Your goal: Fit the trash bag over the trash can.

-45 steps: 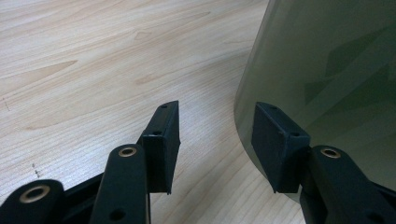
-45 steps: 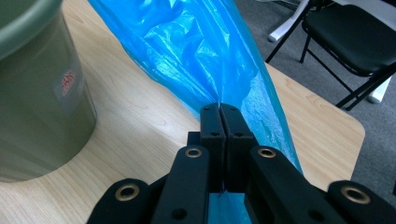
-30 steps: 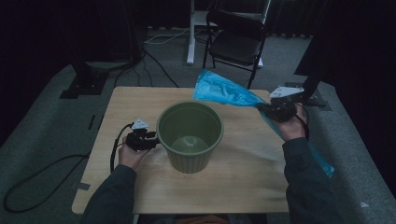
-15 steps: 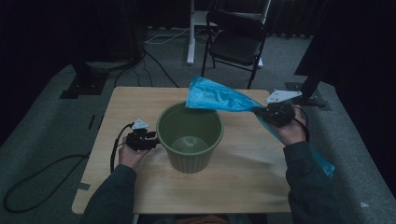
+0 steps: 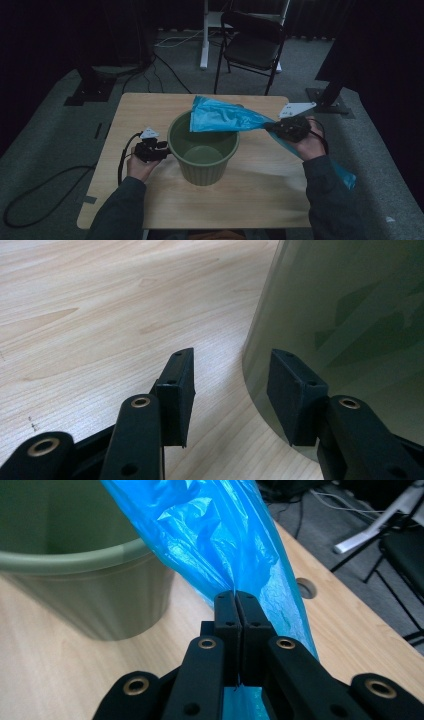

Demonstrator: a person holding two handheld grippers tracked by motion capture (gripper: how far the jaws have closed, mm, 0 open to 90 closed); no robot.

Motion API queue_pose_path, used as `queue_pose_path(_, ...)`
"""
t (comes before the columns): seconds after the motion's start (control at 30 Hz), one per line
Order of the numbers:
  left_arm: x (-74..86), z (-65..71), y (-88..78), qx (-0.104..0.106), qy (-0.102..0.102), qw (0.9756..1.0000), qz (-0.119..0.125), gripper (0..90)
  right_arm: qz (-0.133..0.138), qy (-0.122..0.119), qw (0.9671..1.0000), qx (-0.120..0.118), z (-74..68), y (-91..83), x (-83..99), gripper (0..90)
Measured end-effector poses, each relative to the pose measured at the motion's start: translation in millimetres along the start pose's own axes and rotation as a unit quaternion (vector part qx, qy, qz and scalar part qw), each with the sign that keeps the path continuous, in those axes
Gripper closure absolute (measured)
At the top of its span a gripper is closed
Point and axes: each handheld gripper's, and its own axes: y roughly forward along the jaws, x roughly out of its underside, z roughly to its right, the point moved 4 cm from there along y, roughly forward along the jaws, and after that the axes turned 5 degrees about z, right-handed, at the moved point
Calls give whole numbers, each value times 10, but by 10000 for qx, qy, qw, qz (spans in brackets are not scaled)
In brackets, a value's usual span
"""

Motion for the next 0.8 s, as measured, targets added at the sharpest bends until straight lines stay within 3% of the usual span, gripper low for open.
queue_pose_path(0.23,-57,43,-106,69,47,9999,116,573,-145,-151,9996,-215,-100,75,-7,891)
queue_pose_path(0.6,-315,86,-391,126,95,9977,660,589,-264,-321,9984,-393,-185,113,-83,891)
queue_pose_path(0.8,-443,116,-494,167,193,9968,759,589,-295,-356,9980,-433,-199,107,-82,891)
